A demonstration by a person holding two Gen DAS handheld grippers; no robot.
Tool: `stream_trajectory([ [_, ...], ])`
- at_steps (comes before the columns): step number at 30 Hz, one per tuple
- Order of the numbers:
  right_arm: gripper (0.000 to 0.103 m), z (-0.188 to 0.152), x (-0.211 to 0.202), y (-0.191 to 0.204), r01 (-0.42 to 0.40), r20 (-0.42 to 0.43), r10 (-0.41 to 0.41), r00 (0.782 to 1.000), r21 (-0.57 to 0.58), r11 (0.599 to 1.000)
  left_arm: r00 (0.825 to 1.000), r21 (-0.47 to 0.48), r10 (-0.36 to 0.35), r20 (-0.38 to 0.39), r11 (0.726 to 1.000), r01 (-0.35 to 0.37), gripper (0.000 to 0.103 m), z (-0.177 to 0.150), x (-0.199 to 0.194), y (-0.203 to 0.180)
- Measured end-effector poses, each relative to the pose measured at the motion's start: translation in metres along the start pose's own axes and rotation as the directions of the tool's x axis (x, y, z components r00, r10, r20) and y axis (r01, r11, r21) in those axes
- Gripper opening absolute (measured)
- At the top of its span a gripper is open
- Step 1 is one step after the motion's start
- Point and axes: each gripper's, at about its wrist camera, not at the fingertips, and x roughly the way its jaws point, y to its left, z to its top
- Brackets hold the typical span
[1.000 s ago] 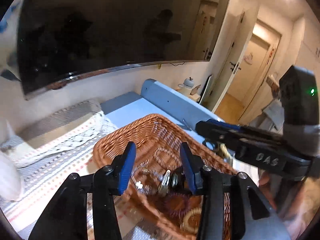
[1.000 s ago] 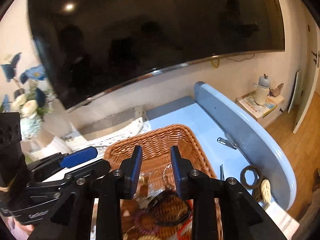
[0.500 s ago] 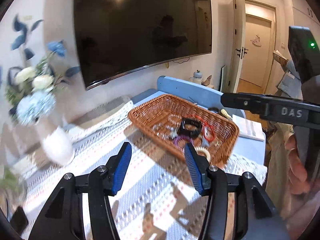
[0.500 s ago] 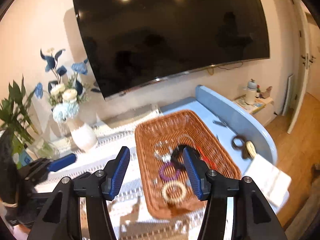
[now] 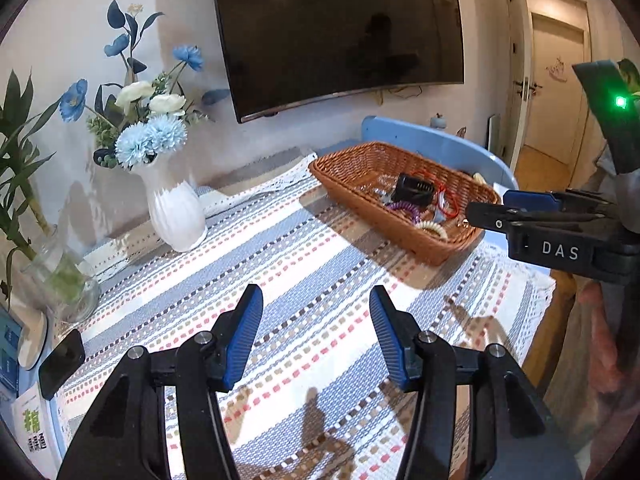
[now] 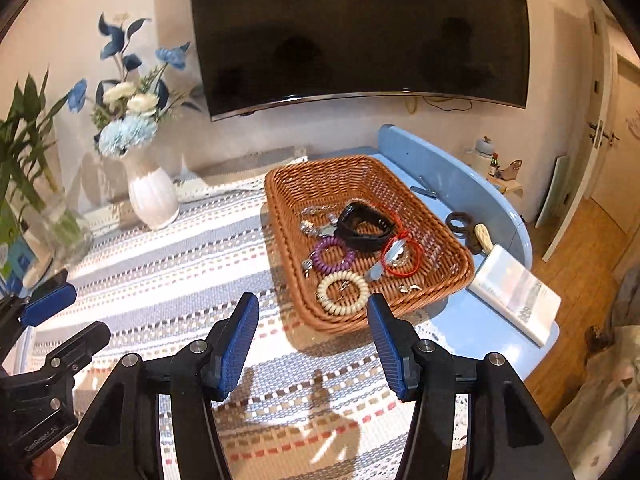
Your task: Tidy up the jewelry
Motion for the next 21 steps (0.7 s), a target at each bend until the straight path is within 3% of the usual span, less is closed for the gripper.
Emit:
stream_trajectory([
  [3,0.057,-0.0040,-0.0007,0.0048,0.012,0.002,-0.012,1.000,-0.012,1.000,1.000,-0.012,0.027,-0.004,1.000,-0.027,0.056,-0.0024,0.0006,0.0028],
  [8,0.057,-0.0079,-0.0003,0.0083,0.009,-0.007,-0.009,1.000,-0.025,1.000,1.000,-0.052,0.005,0.000,0.999,-0.005,0.056,-0.0043,-0.0020,0.0073],
  [21,0.057,-0.0105,-0.0019,0.0049,0.003,-0.007,-0.003,1.000,-0.014,1.000,0.999,-0.022,0.018,-0.027,1.000,-0.019,0.056,-0.0037,0.0043,-0.0025],
])
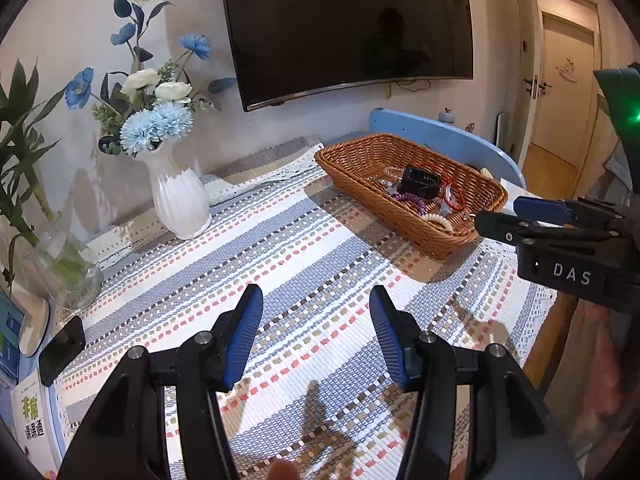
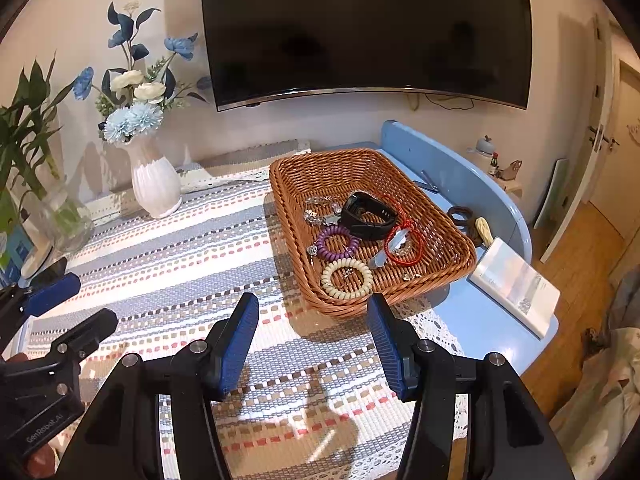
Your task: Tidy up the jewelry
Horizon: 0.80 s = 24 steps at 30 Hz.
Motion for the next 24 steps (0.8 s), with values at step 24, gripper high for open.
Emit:
stream_trajectory([
  [24,0.058,-0.001,0.009,-0.007,-0.015,-0.028,0.015,0.999,0.016,1.000,1.000,0.010,0.002,-0.029,1.000,-0.002,0.056,-0.002,0.010,-0.001],
])
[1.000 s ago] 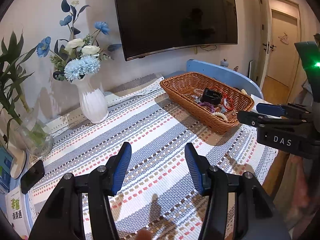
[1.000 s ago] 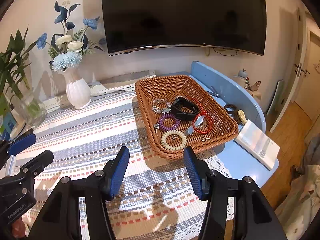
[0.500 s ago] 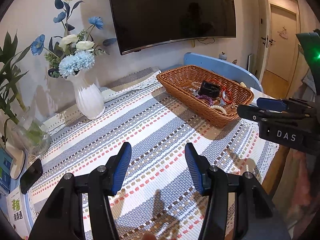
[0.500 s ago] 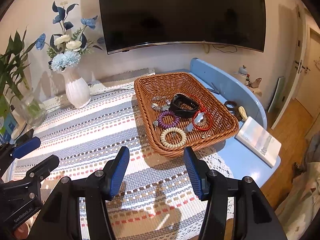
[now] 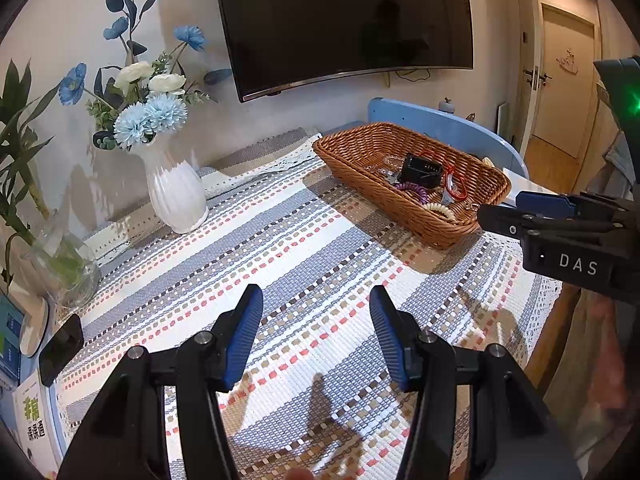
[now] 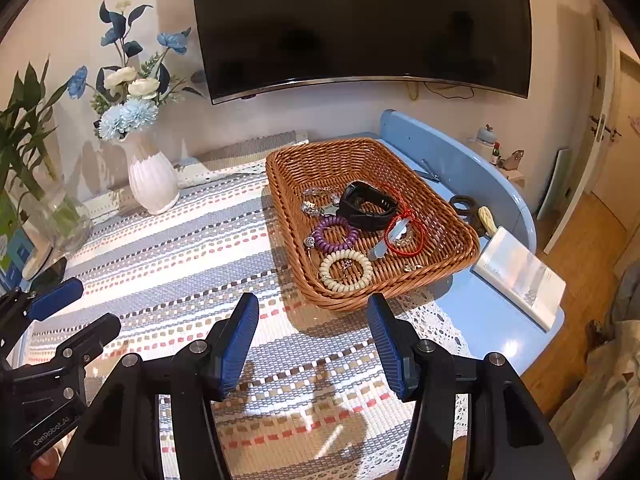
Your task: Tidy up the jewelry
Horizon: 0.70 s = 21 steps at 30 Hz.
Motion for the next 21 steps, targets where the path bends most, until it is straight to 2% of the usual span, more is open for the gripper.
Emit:
stream_trajectory([
  [21,0.058,-0.0007,0.0040,0.0020,-0.018,-0.010,0.018,1.000,-0.008,1.000,1.000,-0.002,0.017,-0.011,1.000,-0.017,0.057,0.0008,0.0037,0.0005],
])
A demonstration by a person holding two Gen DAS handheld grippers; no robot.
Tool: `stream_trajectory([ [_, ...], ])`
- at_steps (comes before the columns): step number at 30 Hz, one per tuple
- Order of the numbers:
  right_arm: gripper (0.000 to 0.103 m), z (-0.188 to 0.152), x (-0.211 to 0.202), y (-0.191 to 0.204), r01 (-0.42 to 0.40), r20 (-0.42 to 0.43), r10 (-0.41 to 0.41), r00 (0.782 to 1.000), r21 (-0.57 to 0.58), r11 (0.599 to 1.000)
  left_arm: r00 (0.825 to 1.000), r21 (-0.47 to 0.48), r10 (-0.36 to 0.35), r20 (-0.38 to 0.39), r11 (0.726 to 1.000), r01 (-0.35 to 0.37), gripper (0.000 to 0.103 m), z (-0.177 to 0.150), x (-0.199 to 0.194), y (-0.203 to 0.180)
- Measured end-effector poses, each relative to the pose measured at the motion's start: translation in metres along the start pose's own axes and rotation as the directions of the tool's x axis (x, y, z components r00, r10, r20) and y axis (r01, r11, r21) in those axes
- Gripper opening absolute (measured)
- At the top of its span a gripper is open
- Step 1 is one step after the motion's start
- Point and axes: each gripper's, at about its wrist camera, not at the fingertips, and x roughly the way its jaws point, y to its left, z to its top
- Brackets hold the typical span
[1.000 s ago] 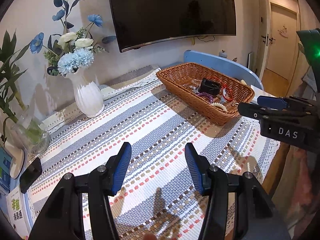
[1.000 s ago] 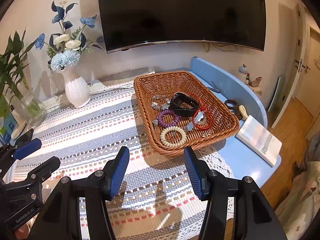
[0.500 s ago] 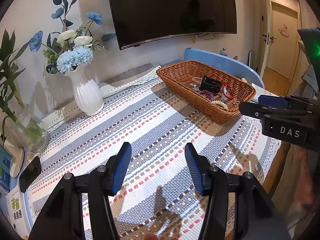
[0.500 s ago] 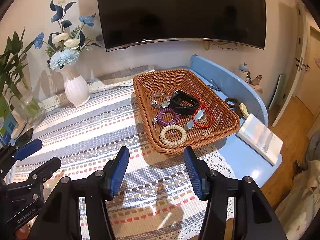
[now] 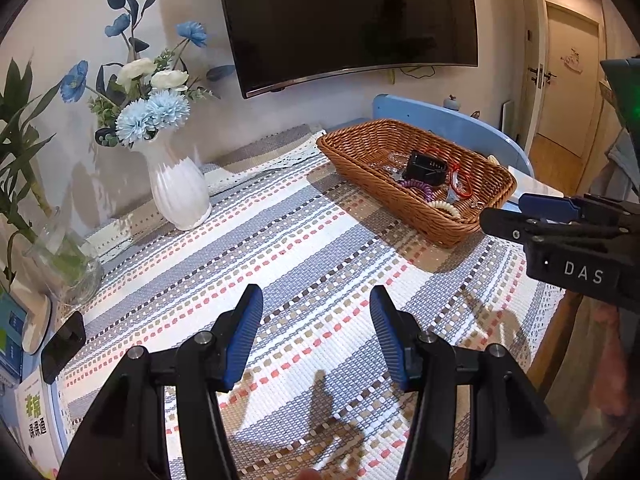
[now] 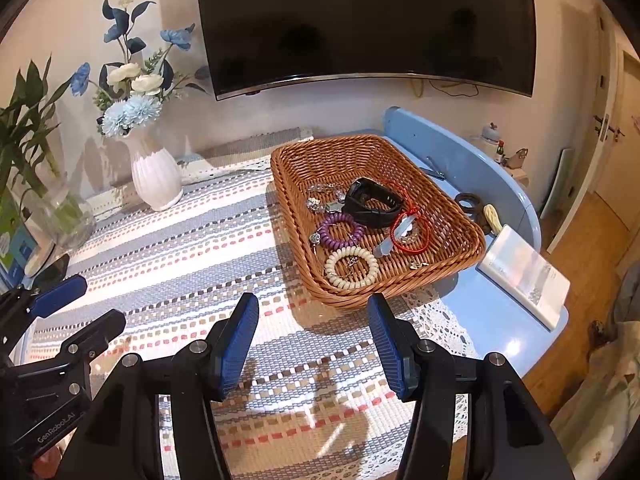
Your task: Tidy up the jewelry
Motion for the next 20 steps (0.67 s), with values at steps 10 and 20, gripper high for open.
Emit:
stream_trajectory([
  [10,0.058,0.000,0.003,-0.001,-0.004,-0.008,0.004,1.000,0.002,1.000,1.000,0.005,0.003,-0.003,1.000,-0.003,0.057,0.001,0.002,-0.002],
  [20,0.058,0.000,0.004,0.001,-0.005,-0.013,0.005,1.000,-0.006,1.000,0.999,-0.022,0.033,0.042,0.999,-0.032,0.058,0.001,-0.004,0.012],
])
